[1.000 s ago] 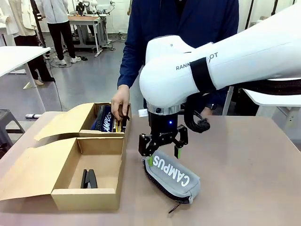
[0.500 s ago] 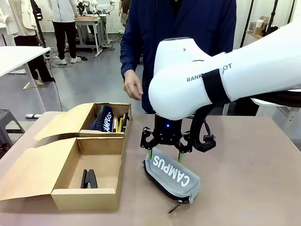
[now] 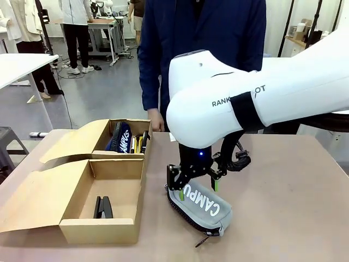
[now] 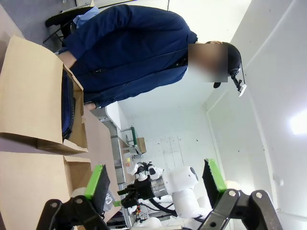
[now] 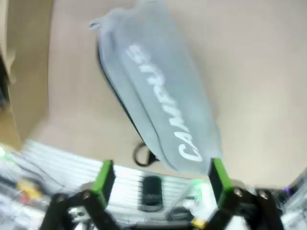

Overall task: Place items inside the box.
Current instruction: Pick up a Pencil pouch or Stapler and place it inside the Mailer Box closest to the robot.

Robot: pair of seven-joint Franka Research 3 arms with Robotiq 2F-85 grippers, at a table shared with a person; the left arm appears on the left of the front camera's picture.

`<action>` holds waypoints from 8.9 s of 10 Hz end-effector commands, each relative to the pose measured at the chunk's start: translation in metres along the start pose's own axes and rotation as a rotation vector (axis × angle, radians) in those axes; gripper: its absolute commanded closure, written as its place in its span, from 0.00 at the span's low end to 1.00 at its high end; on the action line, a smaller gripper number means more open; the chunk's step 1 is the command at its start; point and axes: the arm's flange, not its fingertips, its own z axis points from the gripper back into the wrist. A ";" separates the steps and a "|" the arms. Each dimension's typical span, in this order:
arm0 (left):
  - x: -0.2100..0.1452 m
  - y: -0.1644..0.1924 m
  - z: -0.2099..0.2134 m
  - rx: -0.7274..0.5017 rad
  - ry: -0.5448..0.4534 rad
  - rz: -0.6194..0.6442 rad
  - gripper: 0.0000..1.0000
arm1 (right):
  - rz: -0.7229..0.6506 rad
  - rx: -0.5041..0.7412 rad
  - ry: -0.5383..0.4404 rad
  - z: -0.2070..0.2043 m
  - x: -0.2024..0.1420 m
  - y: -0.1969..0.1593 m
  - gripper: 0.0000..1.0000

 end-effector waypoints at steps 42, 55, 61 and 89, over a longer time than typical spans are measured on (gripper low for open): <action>-0.002 -0.002 0.000 -0.012 0.005 -0.023 0.00 | -0.314 0.872 0.001 0.033 -0.033 -0.089 0.93; -0.002 -0.002 0.000 -0.012 0.005 -0.023 0.00 | -0.199 1.117 -0.092 -0.011 -0.171 -0.255 0.93; -0.002 -0.002 0.000 -0.012 0.005 -0.023 0.00 | -0.221 1.137 -0.118 0.018 -0.113 -0.209 0.93; -0.002 -0.002 0.000 -0.012 0.005 -0.023 0.00 | -0.343 0.765 -0.108 -0.017 0.147 0.134 0.50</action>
